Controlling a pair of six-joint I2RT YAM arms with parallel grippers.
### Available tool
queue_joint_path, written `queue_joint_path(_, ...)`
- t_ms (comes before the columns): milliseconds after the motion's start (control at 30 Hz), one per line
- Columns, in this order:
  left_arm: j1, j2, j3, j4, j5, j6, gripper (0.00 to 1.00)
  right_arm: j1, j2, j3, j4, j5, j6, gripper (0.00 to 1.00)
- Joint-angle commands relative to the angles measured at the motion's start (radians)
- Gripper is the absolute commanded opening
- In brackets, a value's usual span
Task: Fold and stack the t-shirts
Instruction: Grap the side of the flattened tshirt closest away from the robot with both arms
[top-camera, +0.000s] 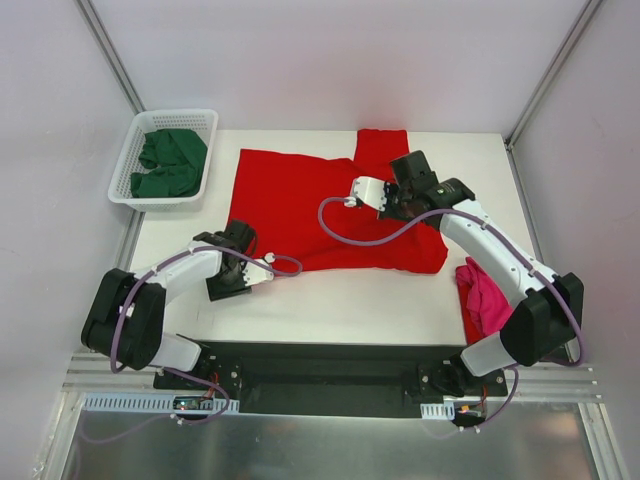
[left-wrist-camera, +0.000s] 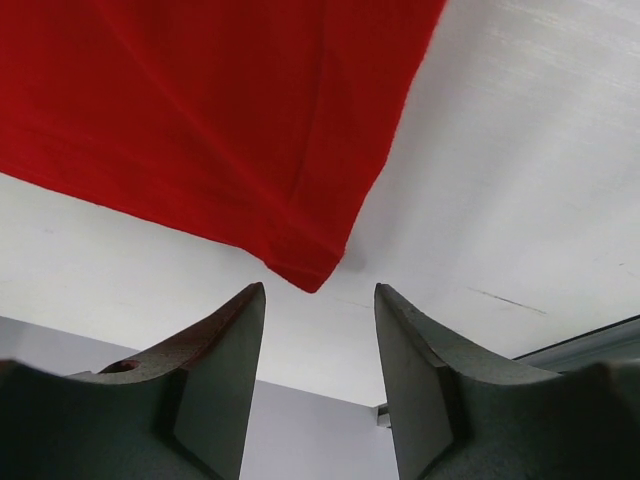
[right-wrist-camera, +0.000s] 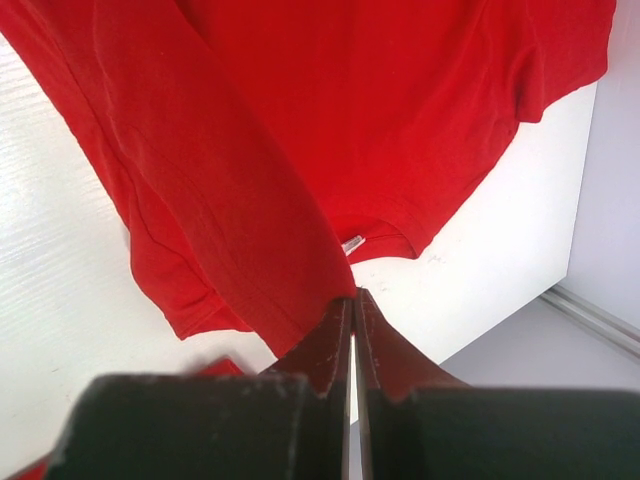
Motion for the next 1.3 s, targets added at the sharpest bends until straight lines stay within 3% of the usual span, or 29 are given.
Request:
queue_joint_path(0,-0.008,0.018,-0.010,-0.020,0.021,-0.008,0.48,-0.008,-0.041,0.007,0.008,-0.005,-0.005,0.01)
queue_joint_path(900,-0.036,0.067,0.021,0.012,0.044,-0.052,0.48,-0.008,-0.046,0.007,-0.009,-0.006,-0.009,0.01)
queue_joint_path(1033,-0.036,0.068,0.025,0.017,0.033,-0.048,0.32,-0.009,-0.049,0.006,-0.010,-0.008,-0.009,0.01)
queue_joint_path(1133,-0.036,0.071,0.025,0.020,0.027,-0.048,0.02,-0.011,-0.049,0.007,-0.012,-0.008,-0.009,0.01)
queue_joint_path(1267,-0.036,0.062,0.025,0.020,0.024,-0.051,0.00,-0.011,-0.054,0.004,-0.012,-0.005,-0.009,0.01)
